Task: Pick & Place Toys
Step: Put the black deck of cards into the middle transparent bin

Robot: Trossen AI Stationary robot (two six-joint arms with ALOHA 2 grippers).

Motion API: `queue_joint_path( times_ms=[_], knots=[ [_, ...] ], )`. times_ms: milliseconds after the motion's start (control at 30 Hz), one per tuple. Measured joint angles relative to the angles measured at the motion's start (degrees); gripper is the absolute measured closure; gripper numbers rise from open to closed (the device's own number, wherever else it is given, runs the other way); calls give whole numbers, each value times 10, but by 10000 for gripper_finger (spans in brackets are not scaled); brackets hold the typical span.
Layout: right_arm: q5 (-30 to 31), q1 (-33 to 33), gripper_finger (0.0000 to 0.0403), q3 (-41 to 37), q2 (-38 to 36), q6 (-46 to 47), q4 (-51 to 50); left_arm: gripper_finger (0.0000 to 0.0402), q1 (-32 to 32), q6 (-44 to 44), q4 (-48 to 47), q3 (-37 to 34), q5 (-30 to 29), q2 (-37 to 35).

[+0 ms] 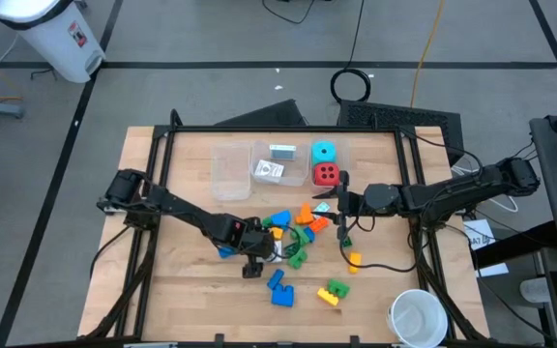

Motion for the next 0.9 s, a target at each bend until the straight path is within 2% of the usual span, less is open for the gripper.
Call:
queue_joint_path(
  times_ms=[333,467,567,767,900],
  knots=[
    [0,0,243,0,0,-1,0,8,-2,1,6,3,-17,43],
    [0,0,243,0,0,-1,0,42,-2,1,1,3,-18,39],
    [0,0,243,0,0,-2,0,97,-1,-4,-7,1,-13,23],
    [0,0,243,0,0,0,0,97,1,-19,-34,-2,-23,-45],
    [0,0,243,0,0,1,0,97,1,-24,-45,0,-80,-94]
  ],
)
